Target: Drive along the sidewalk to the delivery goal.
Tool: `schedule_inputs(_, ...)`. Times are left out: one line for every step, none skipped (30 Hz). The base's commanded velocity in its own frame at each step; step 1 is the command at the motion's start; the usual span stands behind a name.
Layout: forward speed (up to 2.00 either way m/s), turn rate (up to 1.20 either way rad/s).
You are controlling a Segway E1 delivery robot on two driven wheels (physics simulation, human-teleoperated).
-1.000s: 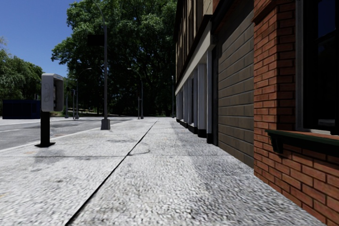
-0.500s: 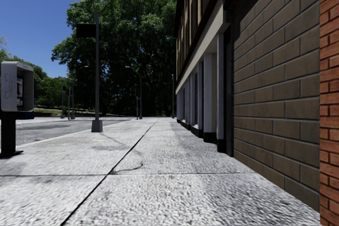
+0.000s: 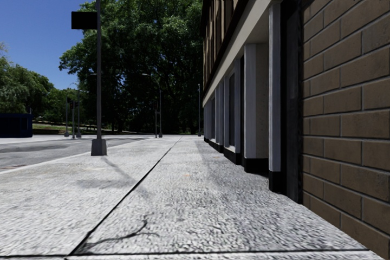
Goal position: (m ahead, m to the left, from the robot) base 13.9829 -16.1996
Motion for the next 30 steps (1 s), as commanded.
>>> schedule_inputs(2.0, 0.0)
schedule_inputs(2.0, 0.0)
schedule_inputs(2.0, 0.0)
schedule_inputs(2.0, 0.0)
schedule_inputs(2.0, 0.0)
schedule_inputs(2.0, 0.0)
schedule_inputs(2.0, 0.0)
schedule_inputs(2.0, 0.0)
schedule_inputs(2.0, 0.0)
schedule_inputs(2.0, 0.0)
schedule_inputs(2.0, 0.0)
schedule_inputs(2.0, 0.0)
schedule_inputs(2.0, 0.0)
schedule_inputs(2.0, 0.0)
schedule_inputs(2.0, 0.0)
schedule_inputs(2.0, 0.0)
schedule_inputs(2.0, 0.0)
schedule_inputs(2.0, 0.0)
schedule_inputs(2.0, 0.0)
schedule_inputs(2.0, 0.0)
schedule_inputs(2.0, 0.0)
schedule_inputs(2.0, 0.0)
schedule_inputs(2.0, 0.0)
schedule_inputs(2.0, 0.0)
schedule_inputs(2.0, 0.0)
schedule_inputs(2.0, 0.0)
schedule_inputs(2.0, 0.0)
schedule_inputs(2.0, 0.0)
schedule_inputs(2.0, 0.0)
schedule_inputs(2.0, 0.0)
